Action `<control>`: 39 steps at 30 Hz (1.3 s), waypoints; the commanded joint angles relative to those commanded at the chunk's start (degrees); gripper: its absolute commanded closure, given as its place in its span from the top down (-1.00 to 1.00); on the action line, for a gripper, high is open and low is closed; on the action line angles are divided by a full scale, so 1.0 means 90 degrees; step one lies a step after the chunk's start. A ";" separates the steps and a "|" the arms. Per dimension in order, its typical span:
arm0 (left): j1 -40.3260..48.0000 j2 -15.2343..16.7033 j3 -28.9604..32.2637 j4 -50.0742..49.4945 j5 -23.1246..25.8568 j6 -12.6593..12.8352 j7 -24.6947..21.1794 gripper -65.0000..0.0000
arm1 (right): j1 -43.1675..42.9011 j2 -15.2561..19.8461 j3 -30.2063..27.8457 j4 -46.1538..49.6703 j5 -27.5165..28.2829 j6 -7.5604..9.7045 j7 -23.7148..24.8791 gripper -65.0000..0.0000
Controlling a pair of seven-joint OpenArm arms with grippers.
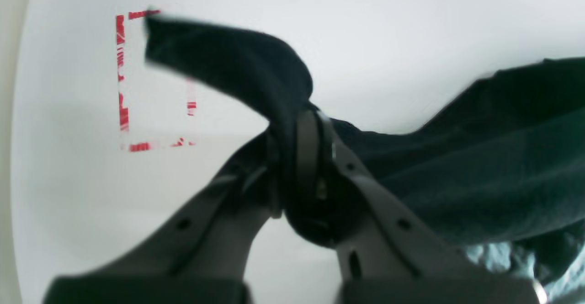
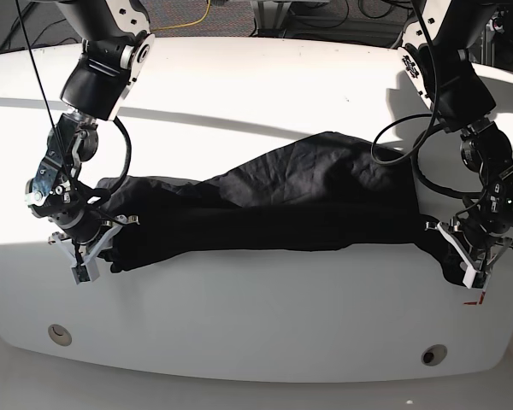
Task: Layout the t-shirt on the table in an organized manner, then fold the t-shirt properly
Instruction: 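Lower the stretched t-shirt onto the table with both grippers, then release the left gripper and move it to grasp the t-shirt's middle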
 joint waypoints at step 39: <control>0.2882 -0.0244 -0.0020 0.2286 -0.2393 0.0000 0.2012 0.63 | -0.0107 -0.0029 0.0000 -0.0098 0.0000 0.0000 0.0068 -1.00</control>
